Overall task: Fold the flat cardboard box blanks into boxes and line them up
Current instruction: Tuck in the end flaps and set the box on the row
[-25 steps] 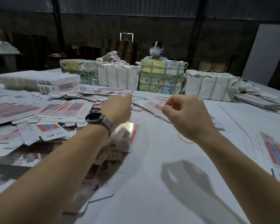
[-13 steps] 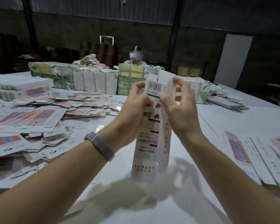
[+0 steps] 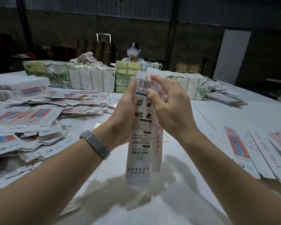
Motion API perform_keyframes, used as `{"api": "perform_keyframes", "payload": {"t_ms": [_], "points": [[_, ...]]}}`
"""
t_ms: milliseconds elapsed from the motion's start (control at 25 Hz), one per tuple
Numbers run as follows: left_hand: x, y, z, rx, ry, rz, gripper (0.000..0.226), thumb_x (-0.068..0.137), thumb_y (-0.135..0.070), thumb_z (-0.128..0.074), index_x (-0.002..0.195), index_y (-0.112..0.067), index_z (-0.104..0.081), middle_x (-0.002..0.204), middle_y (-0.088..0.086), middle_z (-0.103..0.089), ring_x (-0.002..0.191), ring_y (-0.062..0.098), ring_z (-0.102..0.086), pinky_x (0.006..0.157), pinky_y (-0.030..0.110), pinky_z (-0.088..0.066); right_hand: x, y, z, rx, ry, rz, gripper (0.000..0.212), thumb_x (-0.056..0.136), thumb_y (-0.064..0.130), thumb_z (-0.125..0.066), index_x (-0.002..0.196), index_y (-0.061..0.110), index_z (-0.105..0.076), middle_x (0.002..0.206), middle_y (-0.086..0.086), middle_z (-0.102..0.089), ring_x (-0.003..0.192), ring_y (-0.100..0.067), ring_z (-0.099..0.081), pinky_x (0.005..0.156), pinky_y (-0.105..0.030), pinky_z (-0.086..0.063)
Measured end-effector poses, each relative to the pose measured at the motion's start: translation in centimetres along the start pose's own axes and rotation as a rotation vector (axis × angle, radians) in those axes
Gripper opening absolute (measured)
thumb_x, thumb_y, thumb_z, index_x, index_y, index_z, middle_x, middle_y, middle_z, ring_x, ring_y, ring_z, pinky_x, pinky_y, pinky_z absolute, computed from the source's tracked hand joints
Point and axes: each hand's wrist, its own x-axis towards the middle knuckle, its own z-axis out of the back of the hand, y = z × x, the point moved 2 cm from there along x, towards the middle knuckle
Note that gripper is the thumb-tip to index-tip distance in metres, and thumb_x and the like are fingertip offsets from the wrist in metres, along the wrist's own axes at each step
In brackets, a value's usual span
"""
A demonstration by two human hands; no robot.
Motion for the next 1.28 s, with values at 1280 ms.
{"api": "perform_keyframes", "payload": {"t_ms": [1280], "points": [[0.1,1.3,-1.2,0.065,-0.082,-0.270,0.042,0.095,-0.048,-0.044,0.136,-0.043,-0.037,0.105,0.004,-0.076,0.082,0.024,-0.075,0.061,0.036,-0.060,-0.1,-0.7,0.3,0.553,-0.056,0.024,0.033,0.089,0.042,-0.060,0.116,0.040,-0.042,0.106,-0.006,-0.067,0.096,-0.026,-0.069,0.080,-0.053,-0.058]]}}
